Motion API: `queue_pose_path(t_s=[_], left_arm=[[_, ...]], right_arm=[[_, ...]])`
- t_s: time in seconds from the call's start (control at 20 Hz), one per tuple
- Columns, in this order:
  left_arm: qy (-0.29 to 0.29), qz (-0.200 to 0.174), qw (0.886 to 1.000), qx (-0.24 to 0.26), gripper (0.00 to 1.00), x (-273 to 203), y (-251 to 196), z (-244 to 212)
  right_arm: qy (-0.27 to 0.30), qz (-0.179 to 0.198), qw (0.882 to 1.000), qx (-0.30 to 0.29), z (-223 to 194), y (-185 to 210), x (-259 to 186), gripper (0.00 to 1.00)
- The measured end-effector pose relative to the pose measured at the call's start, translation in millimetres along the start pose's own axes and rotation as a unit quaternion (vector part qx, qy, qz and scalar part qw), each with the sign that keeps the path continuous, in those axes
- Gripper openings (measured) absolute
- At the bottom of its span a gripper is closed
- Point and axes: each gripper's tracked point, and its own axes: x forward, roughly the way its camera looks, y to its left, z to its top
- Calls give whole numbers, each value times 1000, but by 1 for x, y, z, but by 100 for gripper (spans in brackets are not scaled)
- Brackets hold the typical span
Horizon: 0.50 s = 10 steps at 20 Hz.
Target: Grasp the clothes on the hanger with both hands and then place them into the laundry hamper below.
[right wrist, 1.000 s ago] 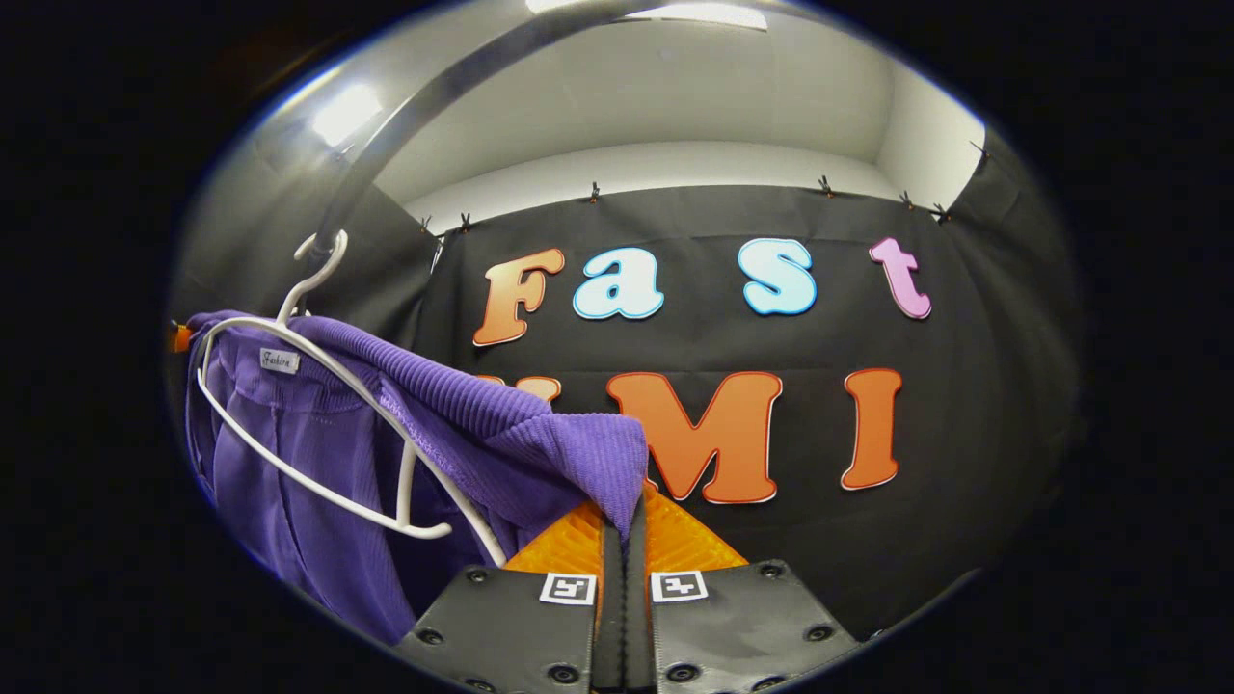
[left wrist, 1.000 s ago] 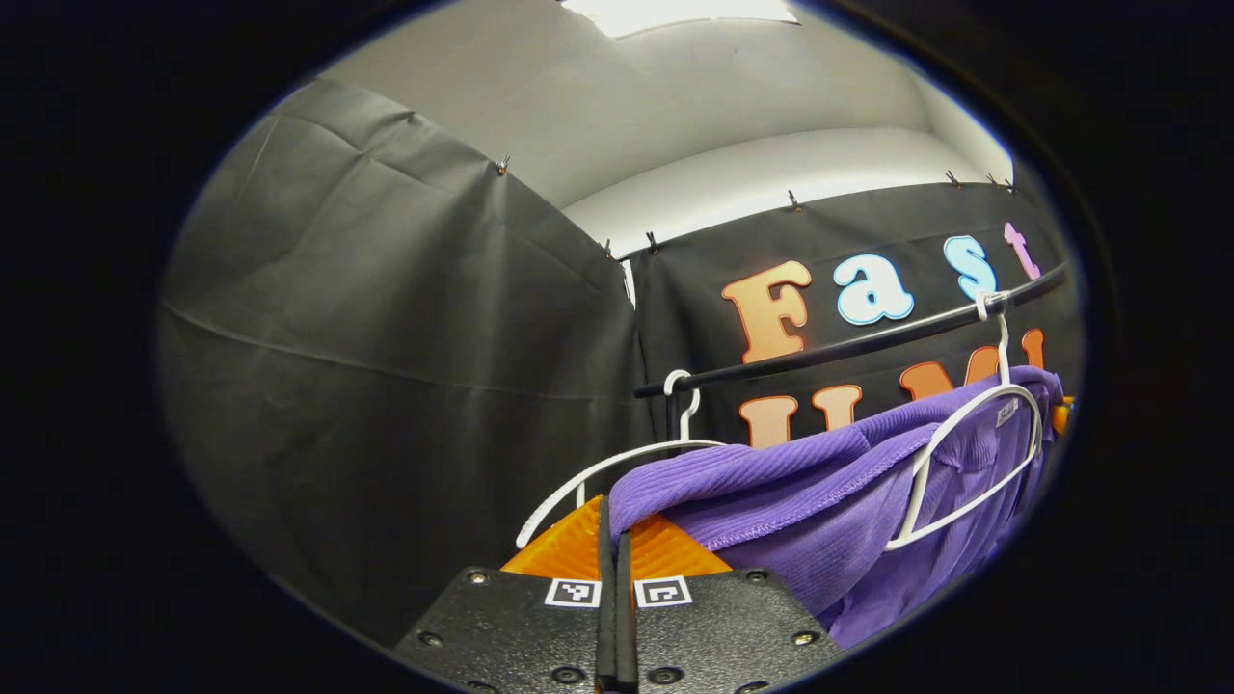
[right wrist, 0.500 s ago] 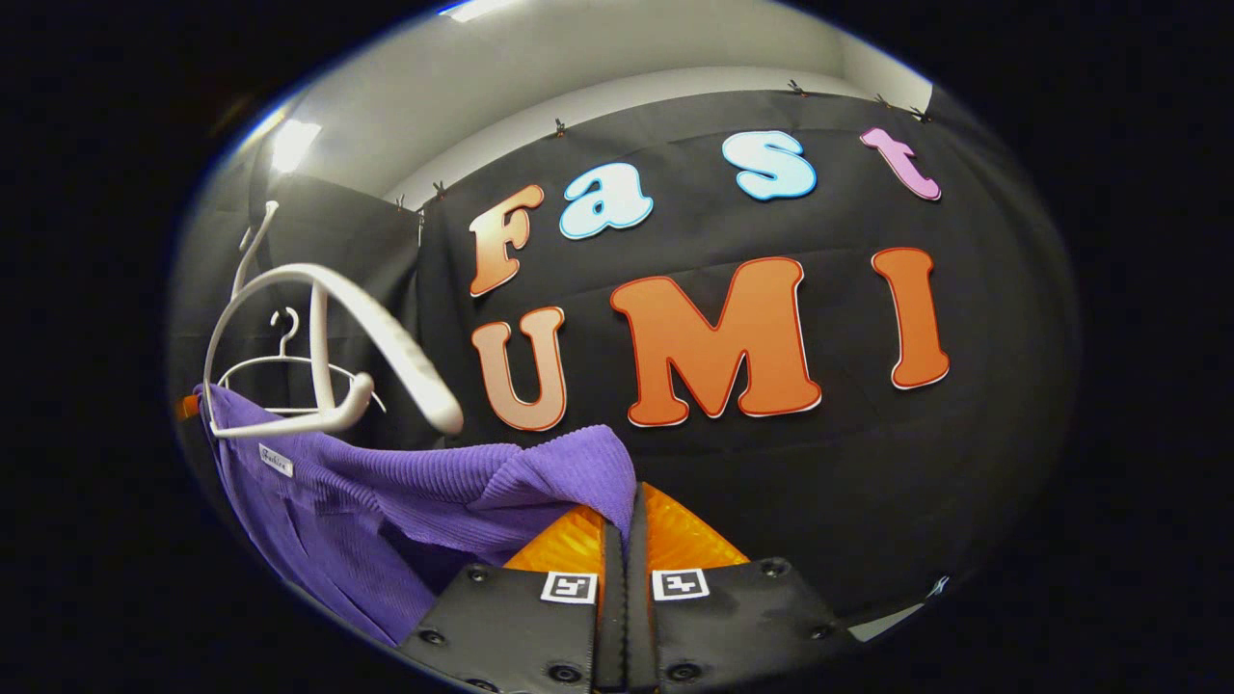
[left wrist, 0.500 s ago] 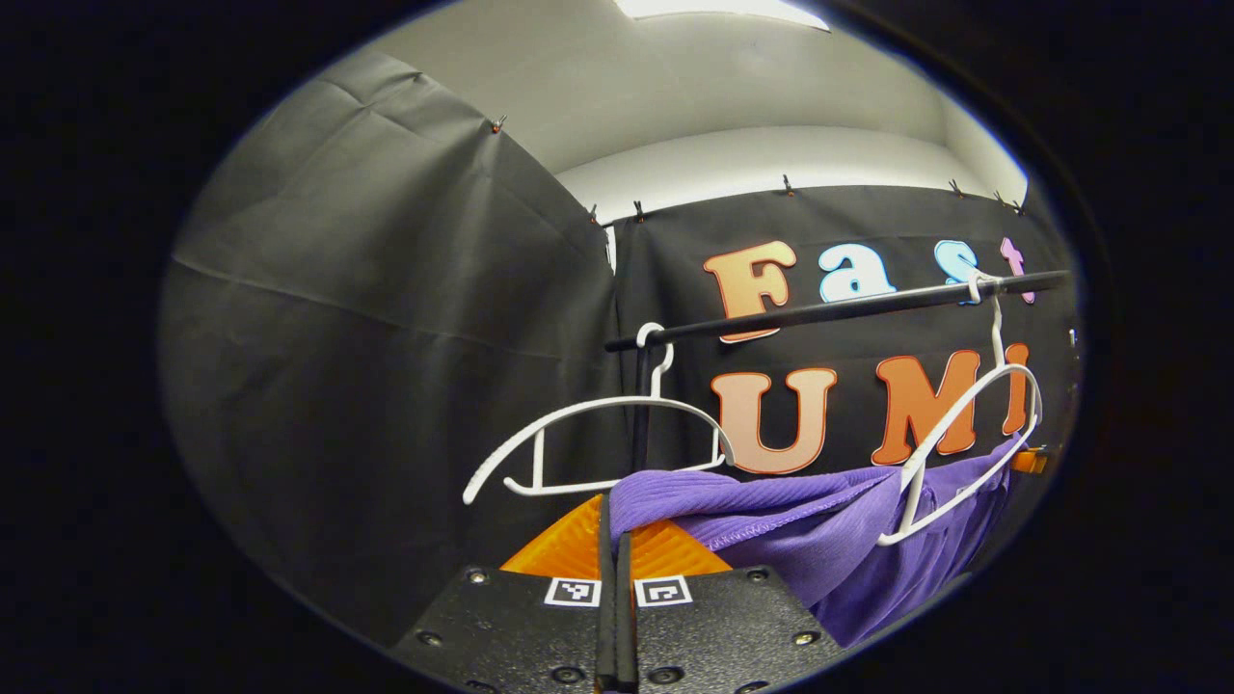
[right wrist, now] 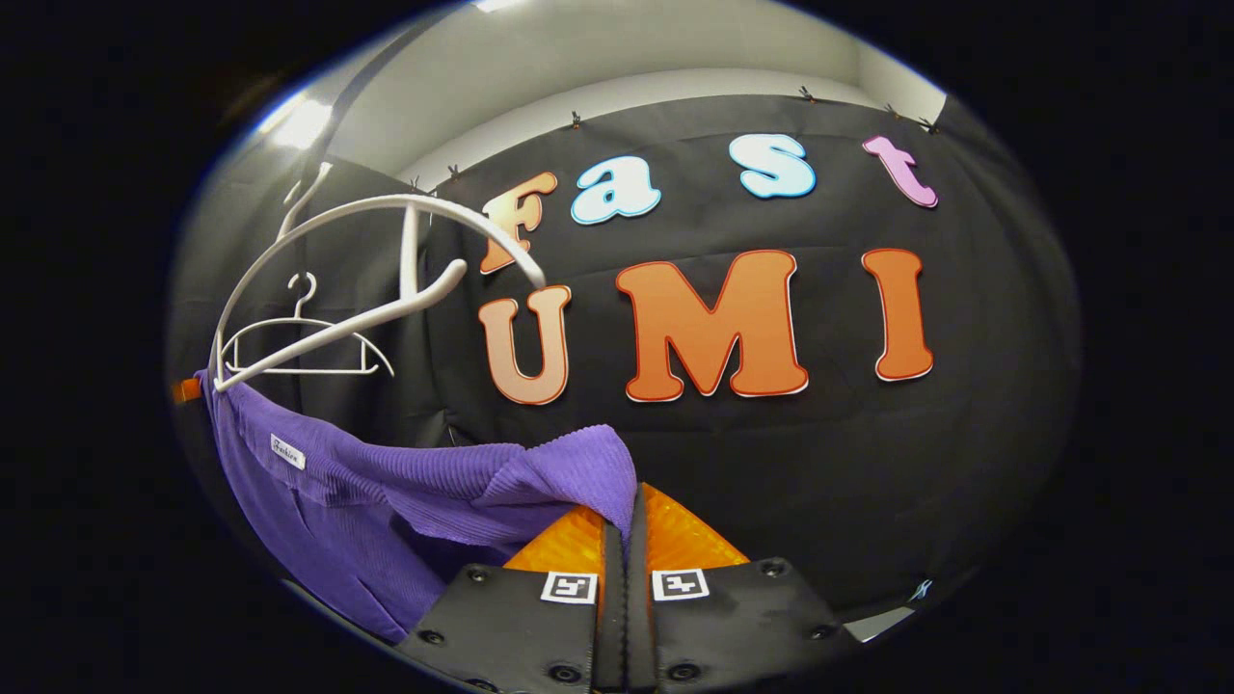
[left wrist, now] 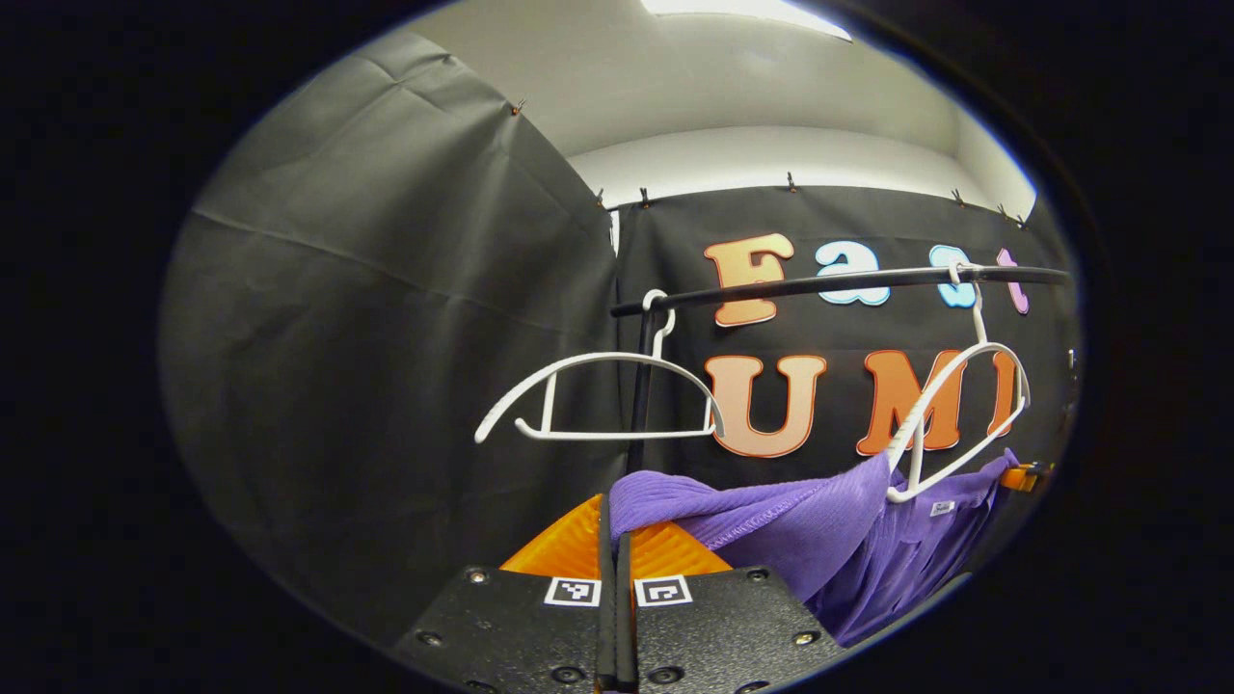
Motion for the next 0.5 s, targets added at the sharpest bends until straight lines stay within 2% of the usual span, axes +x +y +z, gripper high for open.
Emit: queue_pose_path(t_s=[0.25,0.4,0.5], left_arm=[[12,0,1000,-3,0,-24,9,-17],[34,-28,999,-24,0,-41,-10,-39],[37,-38,998,-14,0,-51,-16,-46]], right_arm=[[10,-9,1000,-2,-12,4,-28,8],[16,-8,1000,3,-25,10,-43,7],[19,-12,1000,0,-31,12,-54,7]])
